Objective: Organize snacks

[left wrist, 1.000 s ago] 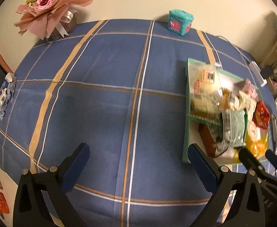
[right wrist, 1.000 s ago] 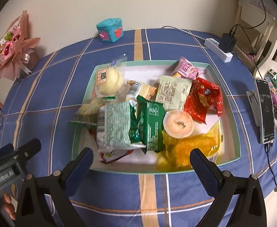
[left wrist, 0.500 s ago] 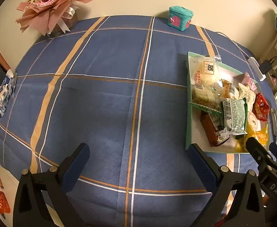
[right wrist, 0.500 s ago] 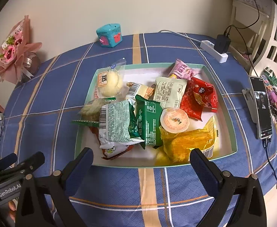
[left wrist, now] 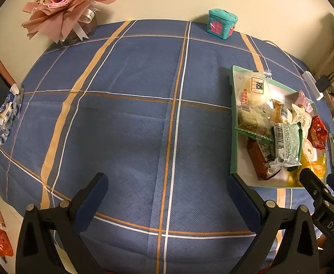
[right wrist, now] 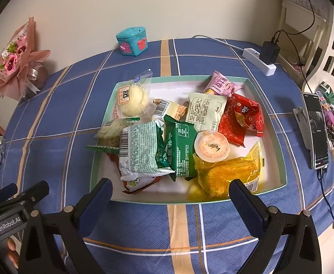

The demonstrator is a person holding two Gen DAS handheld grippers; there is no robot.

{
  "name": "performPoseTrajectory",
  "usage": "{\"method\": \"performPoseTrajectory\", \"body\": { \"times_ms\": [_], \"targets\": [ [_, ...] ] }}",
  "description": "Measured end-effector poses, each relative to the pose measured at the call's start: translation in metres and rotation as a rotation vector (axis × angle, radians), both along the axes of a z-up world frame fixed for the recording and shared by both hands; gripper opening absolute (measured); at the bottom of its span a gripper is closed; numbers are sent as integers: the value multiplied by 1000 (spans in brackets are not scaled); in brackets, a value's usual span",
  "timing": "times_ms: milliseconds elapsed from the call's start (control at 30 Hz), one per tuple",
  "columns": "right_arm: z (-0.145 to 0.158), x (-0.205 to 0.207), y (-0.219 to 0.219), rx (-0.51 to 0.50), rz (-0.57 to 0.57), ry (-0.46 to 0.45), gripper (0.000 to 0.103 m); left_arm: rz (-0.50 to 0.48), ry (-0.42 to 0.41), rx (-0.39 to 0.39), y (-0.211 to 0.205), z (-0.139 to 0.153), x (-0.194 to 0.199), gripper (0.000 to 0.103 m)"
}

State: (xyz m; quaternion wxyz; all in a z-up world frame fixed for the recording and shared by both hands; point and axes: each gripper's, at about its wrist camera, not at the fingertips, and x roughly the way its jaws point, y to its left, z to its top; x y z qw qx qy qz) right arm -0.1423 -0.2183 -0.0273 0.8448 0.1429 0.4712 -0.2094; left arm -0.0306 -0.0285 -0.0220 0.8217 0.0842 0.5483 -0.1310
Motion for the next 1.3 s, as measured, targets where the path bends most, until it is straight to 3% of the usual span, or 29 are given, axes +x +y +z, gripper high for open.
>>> {"method": "performPoseTrajectory", "body": {
  "times_ms": [1300],
  "targets": [
    [-3, 5, 8, -9, 27, 20, 103, 36, -6, 9, 6, 1, 6, 103]
  ]
}}
